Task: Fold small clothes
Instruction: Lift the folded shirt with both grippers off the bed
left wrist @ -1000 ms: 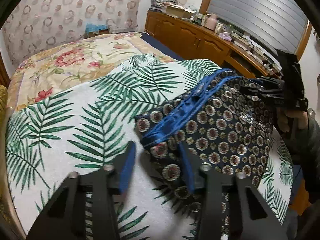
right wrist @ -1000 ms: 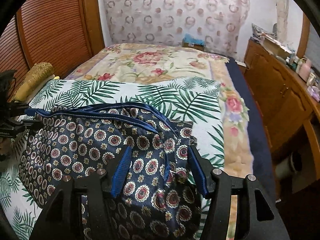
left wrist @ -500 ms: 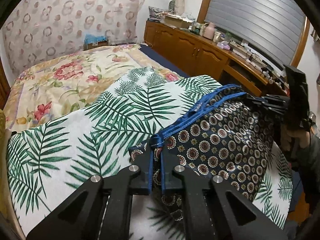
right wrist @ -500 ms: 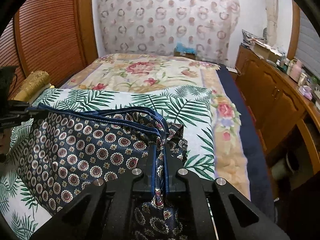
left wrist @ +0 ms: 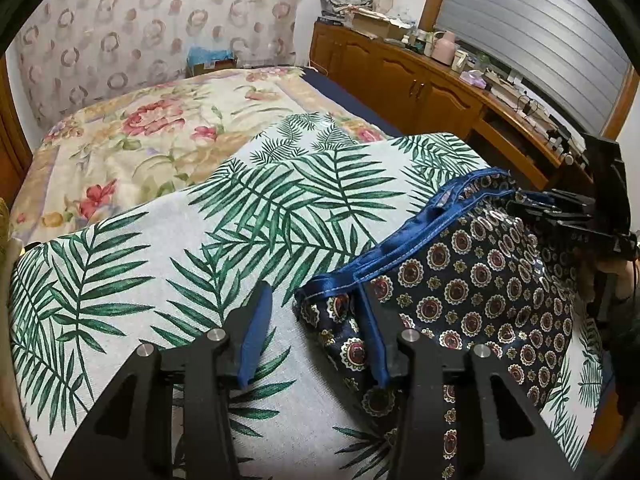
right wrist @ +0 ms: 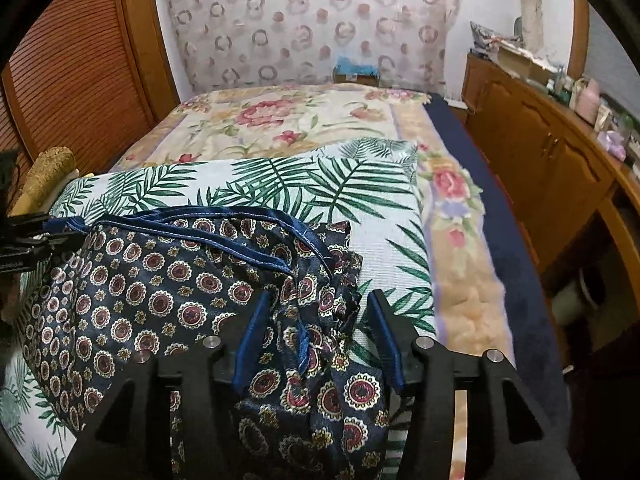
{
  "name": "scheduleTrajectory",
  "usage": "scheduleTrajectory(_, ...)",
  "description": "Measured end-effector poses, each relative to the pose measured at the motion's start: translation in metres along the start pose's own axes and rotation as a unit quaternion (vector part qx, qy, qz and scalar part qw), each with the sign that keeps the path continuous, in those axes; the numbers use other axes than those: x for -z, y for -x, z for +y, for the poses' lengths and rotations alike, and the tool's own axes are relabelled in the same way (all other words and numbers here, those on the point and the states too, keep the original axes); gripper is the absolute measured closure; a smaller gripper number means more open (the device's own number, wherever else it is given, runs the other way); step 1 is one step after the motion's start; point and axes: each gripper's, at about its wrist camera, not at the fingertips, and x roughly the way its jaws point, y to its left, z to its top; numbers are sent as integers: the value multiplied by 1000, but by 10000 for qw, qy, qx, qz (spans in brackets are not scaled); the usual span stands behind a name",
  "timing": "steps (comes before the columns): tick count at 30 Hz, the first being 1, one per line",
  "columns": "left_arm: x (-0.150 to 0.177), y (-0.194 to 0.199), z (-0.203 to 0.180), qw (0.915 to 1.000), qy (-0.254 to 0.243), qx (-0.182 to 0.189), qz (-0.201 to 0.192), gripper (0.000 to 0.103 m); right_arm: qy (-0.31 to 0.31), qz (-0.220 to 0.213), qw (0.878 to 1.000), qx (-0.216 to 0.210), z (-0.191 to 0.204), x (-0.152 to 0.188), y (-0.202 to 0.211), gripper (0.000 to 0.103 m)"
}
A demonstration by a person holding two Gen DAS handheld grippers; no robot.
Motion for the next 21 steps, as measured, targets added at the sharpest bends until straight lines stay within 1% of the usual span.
scheduleTrajectory(3, 1, -1, -1, 10000, -56, -31, -7, 58, -64, 34, 9997, -240, -5, -5, -3, 50)
scheduleTrajectory(6, 2, -2, -4, 10000, -89, 9, -38, 58, 81, 34, 9994, -329, -4, -9, -7, 50)
scheduleTrajectory(9, 0, -3, -6, 9999, -78, 131, -51, 59, 174, 22, 9992, -372, -3, -11, -11, 50)
scheduleTrajectory(10, 0, -3, -8, 9998, -75, 164, -48, 61, 211, 7, 9990, -404, -3, -11, -11, 58)
scheduleTrajectory(11, 0, -4, -8, 9997, -65, 217, -32, 71, 235, -3, 9985, -488, -3, -10, -11, 68)
scheduleTrajectory(12, 0, -4, -9, 9996, -43, 280, -10, 74, 238, -3, 9979, -607, -4, -8, -12, 74)
scheduleTrajectory(13, -1, -4, -9, 9994, -6, 353, 12, 80, 255, -9, 9974, -675, -3, -6, -10, 81)
scheduleTrajectory(15, -1, -4, -9, 9986, 68, 527, 60, 89, 384, -98, 9972, -633, -1, -3, -7, 85)
scheduleTrajectory(16, 0, -2, -10, 9985, 63, 547, 44, 92, 405, -158, 9970, -634, 0, -2, -5, 86)
scheduleTrajectory(19, 2, 14, -17, 9987, -12, 496, -124, 95, 391, -458, 9962, -629, 4, -1, 12, 88)
scheduleTrajectory(21, 3, 34, -23, 9980, -56, 510, -376, 95, 435, -698, 9948, -604, 9, 0, 26, 89)
